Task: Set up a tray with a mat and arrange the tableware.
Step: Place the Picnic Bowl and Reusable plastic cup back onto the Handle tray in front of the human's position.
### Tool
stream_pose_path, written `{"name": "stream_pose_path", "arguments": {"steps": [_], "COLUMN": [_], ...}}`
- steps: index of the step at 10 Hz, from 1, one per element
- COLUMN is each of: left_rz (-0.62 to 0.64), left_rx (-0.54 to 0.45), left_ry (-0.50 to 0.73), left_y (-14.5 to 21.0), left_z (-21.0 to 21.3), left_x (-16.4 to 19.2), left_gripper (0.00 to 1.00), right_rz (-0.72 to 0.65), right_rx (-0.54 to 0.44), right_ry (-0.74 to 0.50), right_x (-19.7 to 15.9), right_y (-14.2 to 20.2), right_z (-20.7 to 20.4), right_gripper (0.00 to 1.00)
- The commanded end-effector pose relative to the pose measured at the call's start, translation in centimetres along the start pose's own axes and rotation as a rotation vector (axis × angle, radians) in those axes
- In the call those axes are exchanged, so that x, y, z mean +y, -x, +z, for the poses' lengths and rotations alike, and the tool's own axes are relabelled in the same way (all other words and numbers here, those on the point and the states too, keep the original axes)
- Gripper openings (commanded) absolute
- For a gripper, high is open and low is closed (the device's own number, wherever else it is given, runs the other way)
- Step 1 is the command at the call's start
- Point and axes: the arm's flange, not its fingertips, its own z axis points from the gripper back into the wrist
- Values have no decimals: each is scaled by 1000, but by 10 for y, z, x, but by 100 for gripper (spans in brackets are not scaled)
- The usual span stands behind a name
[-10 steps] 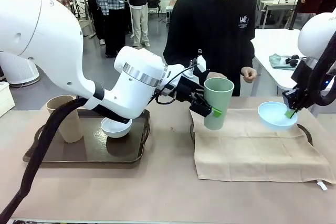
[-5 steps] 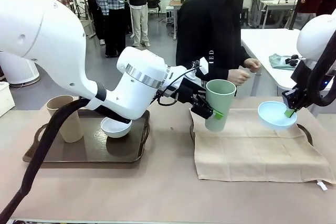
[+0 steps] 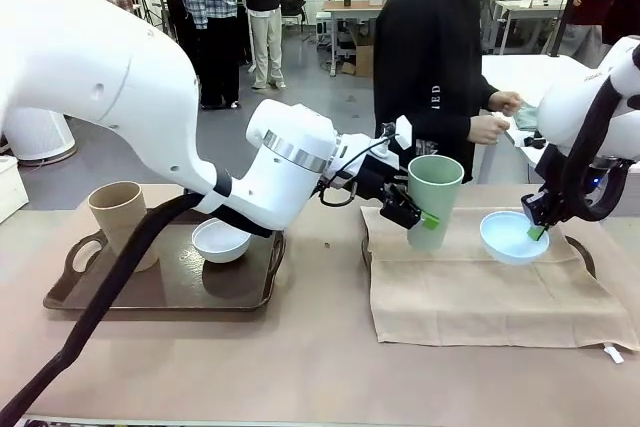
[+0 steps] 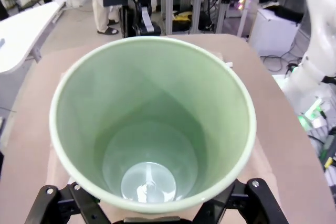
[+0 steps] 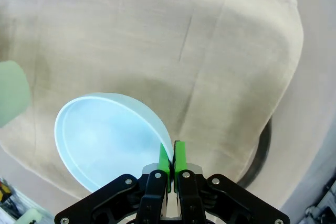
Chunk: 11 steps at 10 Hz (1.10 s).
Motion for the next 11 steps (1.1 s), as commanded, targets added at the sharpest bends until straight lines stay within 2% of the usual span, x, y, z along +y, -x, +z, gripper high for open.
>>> {"name": "stream_pose_path", "arguments": {"steps": [1, 6, 7, 8, 9, 10, 11], "left_rz": [-53, 8, 31, 45, 107, 247, 317], "left_rx": [-15, 31, 30, 25, 25, 37, 25], "left_ry": [-6, -18, -17, -17, -20, -8, 11], "left_y": [9, 39, 40, 39, 38, 39, 44], "left_z": [-15, -25, -24, -23, -21, -17, -10], "left_x": [8, 24, 24, 24, 24, 24, 24], "left_gripper": [86, 86, 100, 100, 100, 100, 100], "right_rz": [12, 11, 16, 16, -2, -31, -39], "right_rx": [-12, -11, -11, -17, -23, -12, -18], "right_ry": [-12, -29, -41, -36, -30, -17, -2], "right_x": [-8, -19, -19, -18, -15, -12, -7], "right_y": [-9, -14, -14, -13, -11, -8, -2], "right_z": [-9, -28, -28, -25, -17, -7, 6], "right_gripper": [4, 4, 61, 64, 100, 84, 100]}}
